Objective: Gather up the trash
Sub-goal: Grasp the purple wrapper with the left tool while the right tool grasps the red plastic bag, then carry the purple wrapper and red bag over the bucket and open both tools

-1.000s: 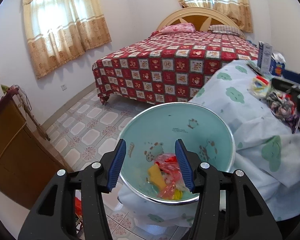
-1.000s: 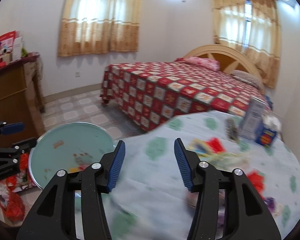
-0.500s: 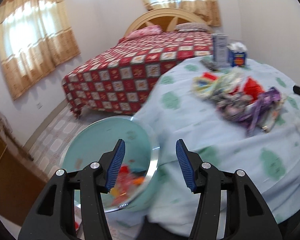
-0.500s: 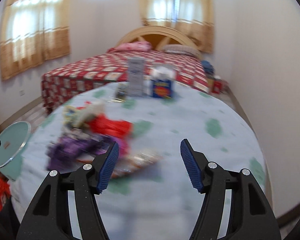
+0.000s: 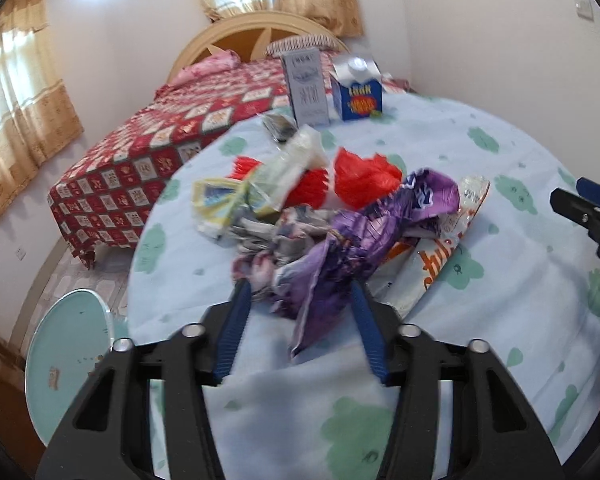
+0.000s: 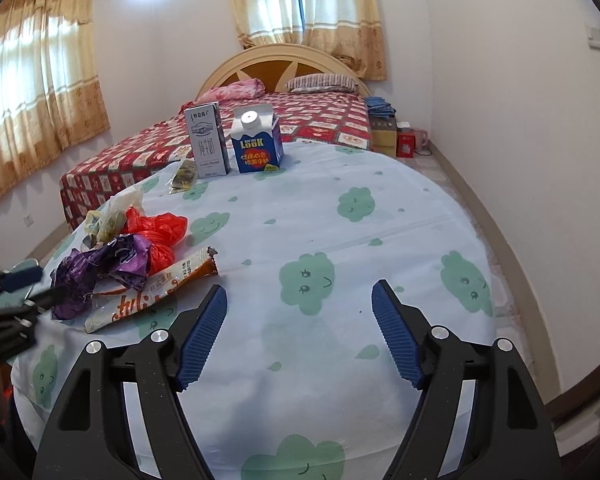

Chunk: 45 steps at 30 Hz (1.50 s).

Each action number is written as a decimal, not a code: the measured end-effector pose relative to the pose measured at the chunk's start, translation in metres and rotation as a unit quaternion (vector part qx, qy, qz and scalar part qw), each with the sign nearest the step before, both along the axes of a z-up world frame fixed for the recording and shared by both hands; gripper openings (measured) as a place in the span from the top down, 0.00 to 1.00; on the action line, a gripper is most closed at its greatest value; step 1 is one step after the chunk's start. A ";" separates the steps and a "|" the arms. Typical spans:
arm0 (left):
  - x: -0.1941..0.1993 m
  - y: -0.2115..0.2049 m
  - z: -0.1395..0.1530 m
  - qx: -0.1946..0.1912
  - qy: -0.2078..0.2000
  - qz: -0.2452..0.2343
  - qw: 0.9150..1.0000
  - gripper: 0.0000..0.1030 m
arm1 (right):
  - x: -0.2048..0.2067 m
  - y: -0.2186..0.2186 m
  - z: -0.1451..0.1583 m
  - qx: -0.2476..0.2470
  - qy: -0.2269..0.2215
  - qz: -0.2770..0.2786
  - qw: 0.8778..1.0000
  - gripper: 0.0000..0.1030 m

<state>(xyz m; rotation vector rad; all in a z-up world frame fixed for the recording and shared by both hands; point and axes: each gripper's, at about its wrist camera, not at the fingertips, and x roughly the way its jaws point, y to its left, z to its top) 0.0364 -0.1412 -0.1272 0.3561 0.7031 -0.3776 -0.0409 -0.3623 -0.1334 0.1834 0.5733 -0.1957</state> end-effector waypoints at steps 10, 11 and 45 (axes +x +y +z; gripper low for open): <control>-0.011 0.023 0.026 -0.018 -0.016 -0.010 1.000 0.98 | 0.002 0.010 0.002 0.004 -0.001 0.010 1.000 0.27; -0.014 0.030 0.033 -0.022 -0.022 -0.009 0.999 0.98 | 0.002 0.011 0.003 0.002 -0.001 0.012 1.000 0.27; 0.007 0.222 0.038 -0.016 -0.038 0.172 0.984 0.97 | 0.123 0.092 0.011 -0.021 0.092 0.126 0.988 0.92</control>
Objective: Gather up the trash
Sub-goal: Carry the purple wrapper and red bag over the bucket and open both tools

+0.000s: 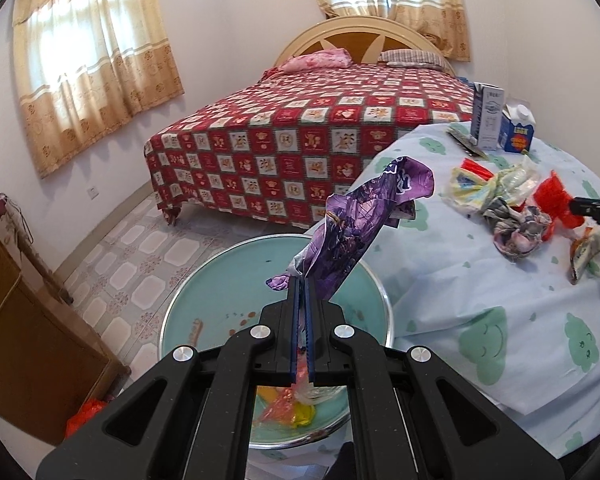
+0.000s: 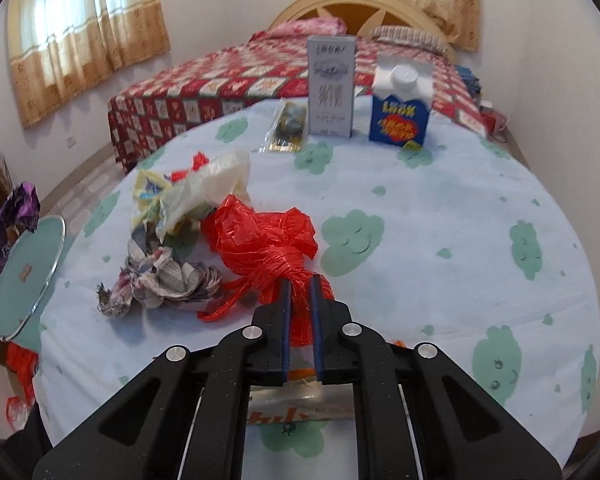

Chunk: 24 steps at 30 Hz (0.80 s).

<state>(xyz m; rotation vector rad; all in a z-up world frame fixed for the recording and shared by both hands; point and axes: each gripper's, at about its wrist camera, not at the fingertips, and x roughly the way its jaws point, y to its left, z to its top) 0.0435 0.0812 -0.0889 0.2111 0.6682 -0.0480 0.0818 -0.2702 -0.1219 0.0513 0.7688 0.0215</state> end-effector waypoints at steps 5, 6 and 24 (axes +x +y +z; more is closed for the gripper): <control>-0.005 0.013 0.007 0.002 -0.010 0.015 1.000 0.97 | -0.011 0.005 0.024 -0.014 -0.042 -0.011 0.999 0.92; -0.006 0.015 0.008 0.003 -0.012 0.018 1.000 0.97 | -0.012 0.009 0.028 -0.016 -0.049 -0.009 0.999 0.92; -0.007 0.033 0.014 -0.001 -0.021 0.044 0.999 0.97 | -0.024 0.029 0.075 -0.023 -0.124 -0.012 0.992 0.92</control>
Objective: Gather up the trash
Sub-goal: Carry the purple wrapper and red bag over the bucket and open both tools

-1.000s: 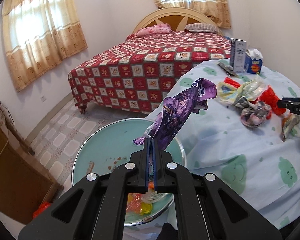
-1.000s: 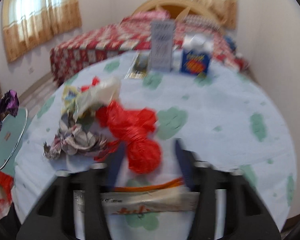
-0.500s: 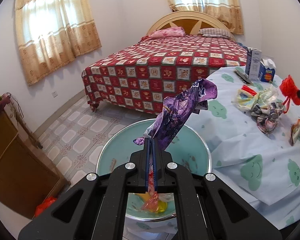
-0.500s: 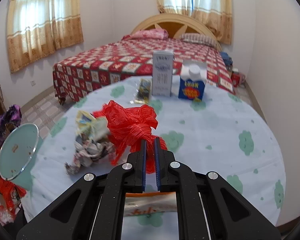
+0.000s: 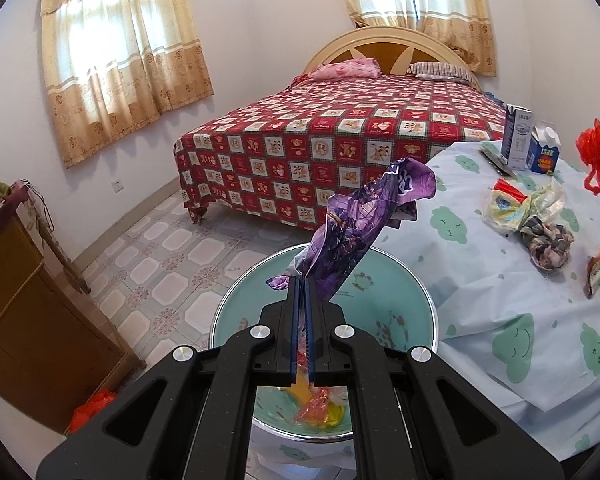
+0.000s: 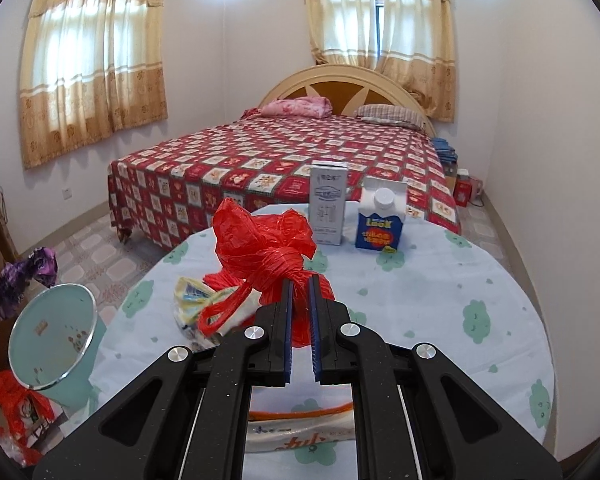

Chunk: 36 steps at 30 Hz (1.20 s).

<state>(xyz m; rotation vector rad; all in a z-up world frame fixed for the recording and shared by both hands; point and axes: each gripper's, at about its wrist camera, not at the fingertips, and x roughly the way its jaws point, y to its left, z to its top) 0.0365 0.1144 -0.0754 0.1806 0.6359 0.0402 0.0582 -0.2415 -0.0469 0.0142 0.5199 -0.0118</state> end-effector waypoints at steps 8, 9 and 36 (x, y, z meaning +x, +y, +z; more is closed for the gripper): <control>-0.002 0.014 0.000 0.000 -0.002 0.023 1.000 0.97 | 0.016 0.046 -0.006 -0.010 -0.002 0.051 0.999 0.92; -0.002 0.017 0.000 -0.002 -0.003 0.028 1.000 0.97 | 0.017 0.056 -0.008 -0.010 -0.003 0.063 0.998 0.92; -0.013 0.061 0.000 -0.008 -0.008 0.071 0.997 0.96 | 0.036 0.170 -0.028 -0.032 0.007 0.168 0.985 0.92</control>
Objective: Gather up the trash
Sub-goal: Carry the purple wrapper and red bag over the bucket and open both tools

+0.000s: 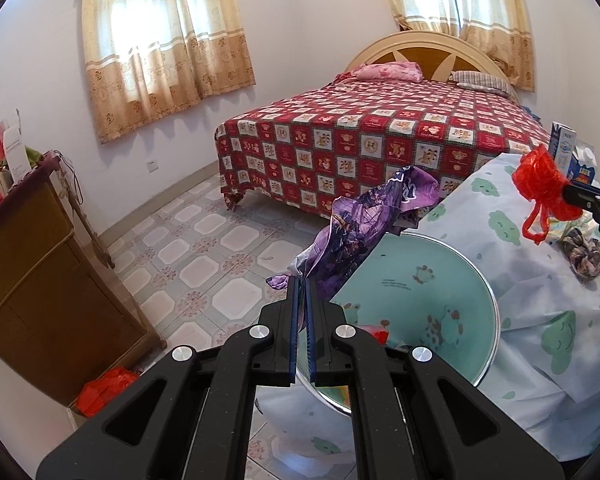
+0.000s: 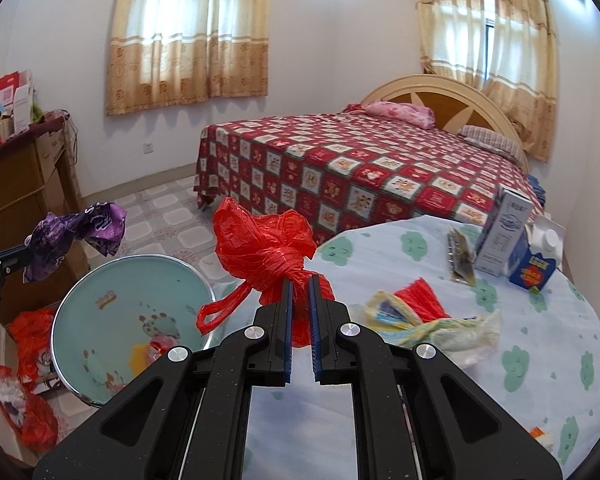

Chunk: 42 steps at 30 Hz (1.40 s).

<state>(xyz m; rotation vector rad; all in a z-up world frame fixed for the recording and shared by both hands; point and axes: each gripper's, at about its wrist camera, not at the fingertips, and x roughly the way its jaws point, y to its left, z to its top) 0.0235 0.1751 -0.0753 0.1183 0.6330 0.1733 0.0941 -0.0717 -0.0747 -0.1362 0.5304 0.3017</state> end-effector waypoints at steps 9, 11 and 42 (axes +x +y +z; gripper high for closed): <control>-0.003 0.008 0.000 -0.001 -0.001 0.008 1.000 0.96 | 0.005 0.020 -0.003 -0.002 0.003 0.021 1.000 0.92; -0.003 0.011 0.000 -0.002 -0.001 0.010 1.000 0.96 | 0.005 0.024 -0.003 -0.002 0.004 0.025 1.000 0.92; -0.002 0.016 -0.004 -0.006 0.005 0.011 1.000 0.95 | 0.001 0.051 -0.008 -0.012 0.009 0.060 0.998 0.92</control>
